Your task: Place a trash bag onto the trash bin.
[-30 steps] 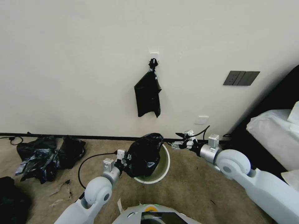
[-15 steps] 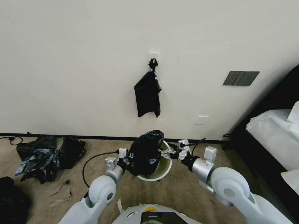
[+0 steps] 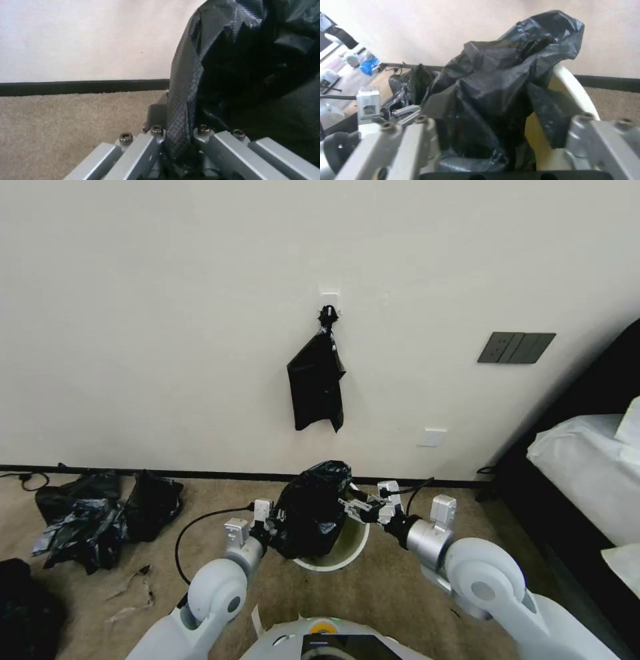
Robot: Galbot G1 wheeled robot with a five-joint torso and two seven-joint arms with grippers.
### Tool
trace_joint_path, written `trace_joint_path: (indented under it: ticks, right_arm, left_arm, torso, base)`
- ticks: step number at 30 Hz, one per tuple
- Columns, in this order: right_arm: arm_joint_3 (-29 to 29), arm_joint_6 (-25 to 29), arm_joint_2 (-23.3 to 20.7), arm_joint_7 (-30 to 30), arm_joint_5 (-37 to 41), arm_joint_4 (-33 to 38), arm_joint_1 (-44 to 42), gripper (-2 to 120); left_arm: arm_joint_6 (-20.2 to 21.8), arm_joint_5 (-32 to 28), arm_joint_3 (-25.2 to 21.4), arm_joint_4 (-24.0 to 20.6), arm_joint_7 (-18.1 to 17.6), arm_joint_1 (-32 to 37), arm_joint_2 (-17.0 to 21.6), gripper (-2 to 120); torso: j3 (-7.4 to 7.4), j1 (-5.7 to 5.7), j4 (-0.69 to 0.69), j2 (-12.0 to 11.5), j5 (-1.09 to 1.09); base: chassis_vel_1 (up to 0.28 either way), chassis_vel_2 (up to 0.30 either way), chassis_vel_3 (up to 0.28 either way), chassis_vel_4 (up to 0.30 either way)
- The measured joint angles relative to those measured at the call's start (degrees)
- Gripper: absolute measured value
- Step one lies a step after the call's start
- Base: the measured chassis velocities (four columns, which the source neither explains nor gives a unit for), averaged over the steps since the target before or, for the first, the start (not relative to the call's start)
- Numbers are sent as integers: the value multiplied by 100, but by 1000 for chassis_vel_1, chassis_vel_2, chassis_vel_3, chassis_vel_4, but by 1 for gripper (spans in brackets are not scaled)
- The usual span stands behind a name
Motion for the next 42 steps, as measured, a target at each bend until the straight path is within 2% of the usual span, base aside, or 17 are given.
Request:
trace_joint_path:
  ticks: [3, 5, 8, 9, 14, 30, 42]
  right_arm:
    - [-3, -13, 1, 30, -1, 1, -15, 36]
    - [-3, -12, 0, 34, -1, 3, -18, 34]
    - [10, -7, -19, 58, 0, 21, -32, 18]
    - [10, -7, -19, 58, 0, 21, -32, 18]
    - [40, -1, -62, 88, -2, 65, -76, 0]
    - [496, 427, -119, 774, -5, -30, -288, 0]
    - [808, -80, -209, 963, 429, -297, -534, 0]
  left_arm:
    - [5, 2, 4, -34, 0, 1, 28, 1]
    - [5, 2, 3, -38, 0, 1, 30, 1]
    - [4, 2, -45, -50, -5, 7, 25, 1]
    - [4, 2, -45, -50, -5, 7, 25, 1]
    - [-1, -51, -78, -50, -41, 17, -6, 1]
    - [-97, -418, -293, -50, 68, 138, 23, 1]
    - [-281, -845, -508, 98, 258, 21, 7, 1]
  torso:
    - [0, 0, 0, 0, 1]
    - [0, 0, 0, 0, 0]
    - [0, 0, 0, 0, 0]
    - [0, 0, 0, 0, 0]
    - [0, 0, 0, 0, 0]
    - [0, 0, 0, 0, 1]
    - [0, 0, 0, 0, 1]
  base:
    - [0, 0, 0, 0]
    - [0, 0, 0, 0]
    - [0, 0, 0, 0]
    - [0, 0, 0, 0]
    - [0, 0, 0, 0]
    - [0, 0, 0, 0]
    - [0, 0, 0, 0]
